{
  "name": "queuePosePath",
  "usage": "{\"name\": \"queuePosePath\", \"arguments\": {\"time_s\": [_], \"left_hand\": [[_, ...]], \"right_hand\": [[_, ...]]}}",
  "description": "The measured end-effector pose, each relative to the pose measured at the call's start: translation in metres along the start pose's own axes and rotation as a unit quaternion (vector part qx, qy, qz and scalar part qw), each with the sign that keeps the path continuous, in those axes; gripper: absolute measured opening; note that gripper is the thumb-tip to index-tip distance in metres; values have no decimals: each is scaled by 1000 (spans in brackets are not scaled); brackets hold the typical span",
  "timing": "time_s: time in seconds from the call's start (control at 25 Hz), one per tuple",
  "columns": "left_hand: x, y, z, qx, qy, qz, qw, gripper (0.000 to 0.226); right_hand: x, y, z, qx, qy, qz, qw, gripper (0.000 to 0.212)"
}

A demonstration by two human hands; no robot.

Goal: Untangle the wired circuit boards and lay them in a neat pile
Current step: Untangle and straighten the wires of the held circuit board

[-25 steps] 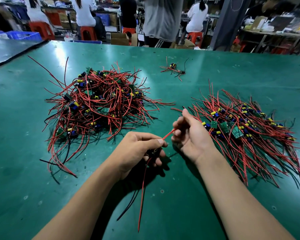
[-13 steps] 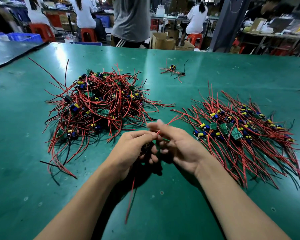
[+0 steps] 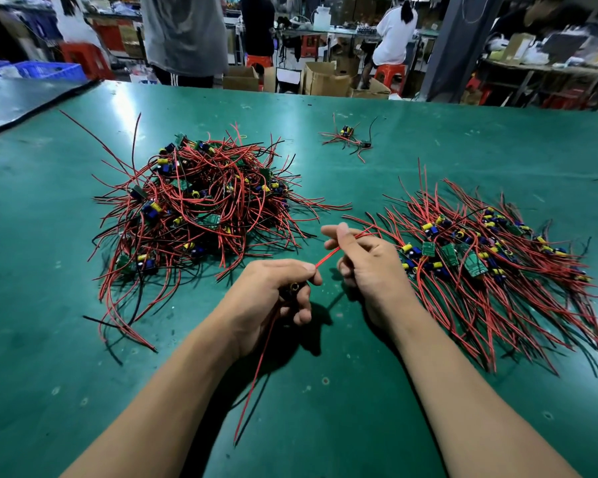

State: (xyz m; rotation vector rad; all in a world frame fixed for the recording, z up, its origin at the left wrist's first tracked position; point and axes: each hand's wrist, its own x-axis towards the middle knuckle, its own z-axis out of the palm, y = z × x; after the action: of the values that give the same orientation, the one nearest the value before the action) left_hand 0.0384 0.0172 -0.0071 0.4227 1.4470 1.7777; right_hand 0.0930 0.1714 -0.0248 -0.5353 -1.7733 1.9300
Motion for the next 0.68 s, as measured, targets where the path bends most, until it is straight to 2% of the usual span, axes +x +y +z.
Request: {"name": "queuePosePath", "arguments": {"time_s": [0.32,0.48,0.68], "left_hand": [[0,-3,-1,36,-12,5,999,24],[1,-4,0,49,-17,5,999,24],[-1,-6,0,79,-35,7,996,20]], "right_hand": [[4,2,-5,-9,57,-5,998,24],[4,-2,-4,-14,81,24,996,42],[4,-16,-11,150,34,153,976,56]]}}
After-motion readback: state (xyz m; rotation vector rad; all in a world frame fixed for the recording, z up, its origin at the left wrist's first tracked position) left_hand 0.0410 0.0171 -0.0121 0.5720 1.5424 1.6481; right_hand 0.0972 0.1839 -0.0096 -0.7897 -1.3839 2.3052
